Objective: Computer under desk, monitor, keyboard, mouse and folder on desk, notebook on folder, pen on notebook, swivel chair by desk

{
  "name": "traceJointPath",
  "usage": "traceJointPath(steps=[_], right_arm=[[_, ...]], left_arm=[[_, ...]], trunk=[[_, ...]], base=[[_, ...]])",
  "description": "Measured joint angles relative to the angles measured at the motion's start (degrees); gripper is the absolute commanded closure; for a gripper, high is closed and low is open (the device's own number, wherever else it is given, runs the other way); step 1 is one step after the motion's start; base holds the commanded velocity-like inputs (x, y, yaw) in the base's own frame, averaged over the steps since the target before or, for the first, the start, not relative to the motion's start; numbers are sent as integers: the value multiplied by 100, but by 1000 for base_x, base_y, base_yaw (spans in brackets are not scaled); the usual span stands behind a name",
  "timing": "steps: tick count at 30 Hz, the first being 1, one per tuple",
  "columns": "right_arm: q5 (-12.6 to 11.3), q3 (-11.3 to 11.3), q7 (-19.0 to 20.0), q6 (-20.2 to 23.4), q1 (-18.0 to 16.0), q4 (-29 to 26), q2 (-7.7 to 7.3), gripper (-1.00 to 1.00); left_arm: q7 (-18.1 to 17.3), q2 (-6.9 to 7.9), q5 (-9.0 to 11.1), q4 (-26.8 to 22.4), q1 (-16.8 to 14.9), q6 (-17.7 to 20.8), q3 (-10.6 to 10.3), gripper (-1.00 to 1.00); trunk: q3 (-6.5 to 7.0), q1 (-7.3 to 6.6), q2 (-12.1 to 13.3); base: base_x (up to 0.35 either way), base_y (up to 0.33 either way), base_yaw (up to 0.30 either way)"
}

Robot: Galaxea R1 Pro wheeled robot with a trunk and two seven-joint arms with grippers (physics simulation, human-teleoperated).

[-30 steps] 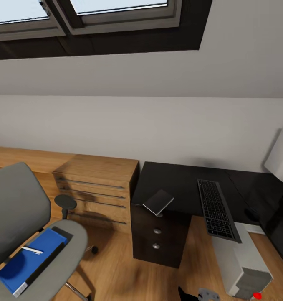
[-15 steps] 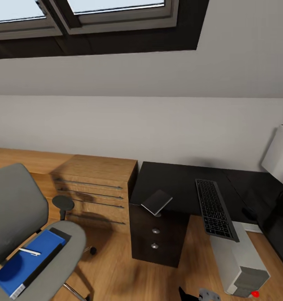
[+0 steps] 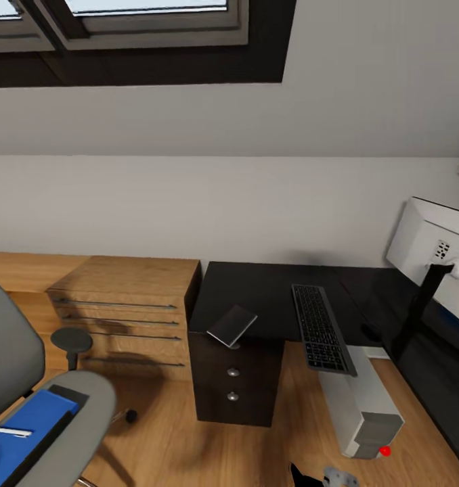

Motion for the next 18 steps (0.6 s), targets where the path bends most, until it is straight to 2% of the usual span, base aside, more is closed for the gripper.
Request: traceJointPath(steps=[4, 10, 12, 18], right_arm=[[0, 1, 0, -7, 0, -1, -2, -100], [6, 4, 3, -10, -1, -1, 3, -100], [7, 5, 7, -10, -1, -1, 5, -100], [7, 5, 8, -10, -1, -1, 1, -100]], left_arm=[[0, -5, 1, -1, 1, 0, 0, -100], [0, -19, 0, -2, 1, -7, -8, -100], [0, -120, -1, -2, 1, -14, -17, -100], [0, -215, -10, -1, 1, -23, -25, -100]], trunk=[[-8, 0, 0], [-11, 0, 0], [-11, 0, 0], [-11, 0, 0]], base=[[0, 0, -153], [0, 0, -31], [0, 0, -5], [0, 0, -2]])
